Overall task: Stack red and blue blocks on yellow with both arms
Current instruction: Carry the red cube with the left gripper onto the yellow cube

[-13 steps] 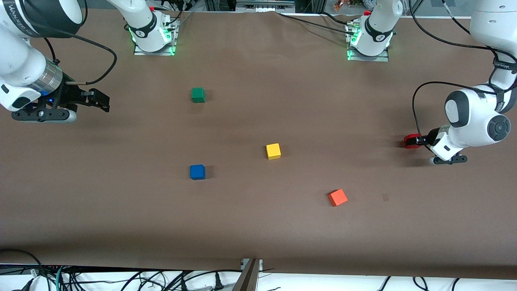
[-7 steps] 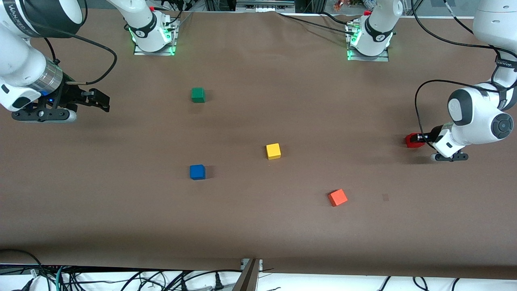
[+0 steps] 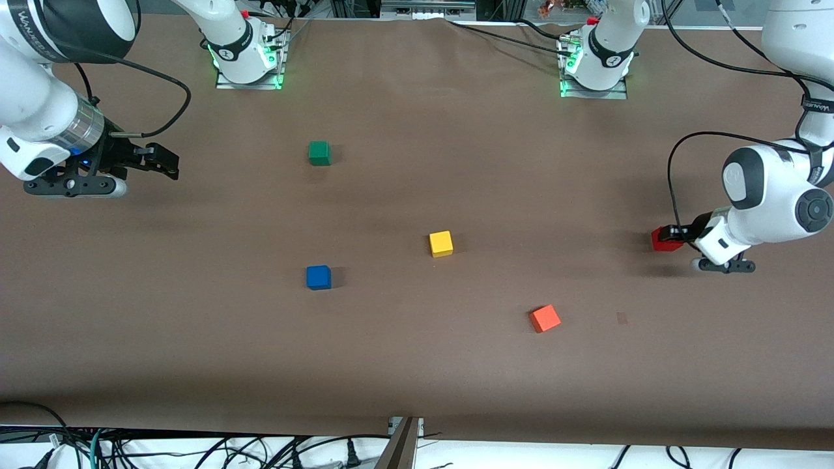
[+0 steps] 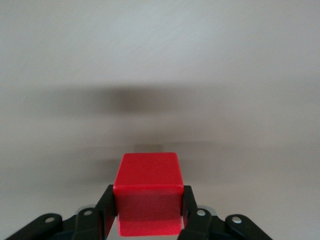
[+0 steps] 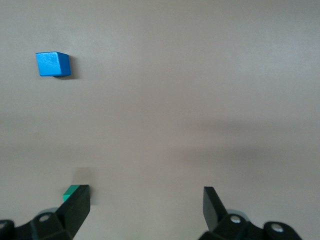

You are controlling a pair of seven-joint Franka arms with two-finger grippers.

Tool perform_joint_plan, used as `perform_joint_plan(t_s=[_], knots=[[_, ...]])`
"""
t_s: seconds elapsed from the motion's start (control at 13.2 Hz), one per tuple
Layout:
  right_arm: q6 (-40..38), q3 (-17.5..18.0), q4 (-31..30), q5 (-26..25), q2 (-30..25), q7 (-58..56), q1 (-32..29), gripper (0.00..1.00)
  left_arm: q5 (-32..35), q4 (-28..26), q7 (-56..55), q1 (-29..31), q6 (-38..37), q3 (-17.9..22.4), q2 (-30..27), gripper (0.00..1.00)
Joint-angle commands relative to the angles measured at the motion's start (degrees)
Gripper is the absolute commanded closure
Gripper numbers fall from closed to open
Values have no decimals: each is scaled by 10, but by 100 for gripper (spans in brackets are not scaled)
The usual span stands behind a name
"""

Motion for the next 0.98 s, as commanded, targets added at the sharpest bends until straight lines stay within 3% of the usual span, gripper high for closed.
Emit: perform_joint_plan(t_s=[0.0, 0.3, 0.53, 0.68, 0.91], knots=[[-3, 3, -15, -4, -11, 3, 0, 0, -6, 89, -106, -68, -75, -32, 0, 99], [-4, 4, -15, -3, -15, 0, 0, 0, -7, 214, -286, -234, -96, -32, 56, 100], [-6, 4, -15, -4, -17, -1, 0, 0, -3, 320, -408, -343, -97, -28, 139, 100], [-6, 3, -14, -4, -21, -1, 0, 0, -2, 364, -486, -383, -96, -27, 179, 100], [-6, 3, -14, -4, -21, -1, 0, 0, -4, 371, -529, -418, -95, -28, 193, 100]])
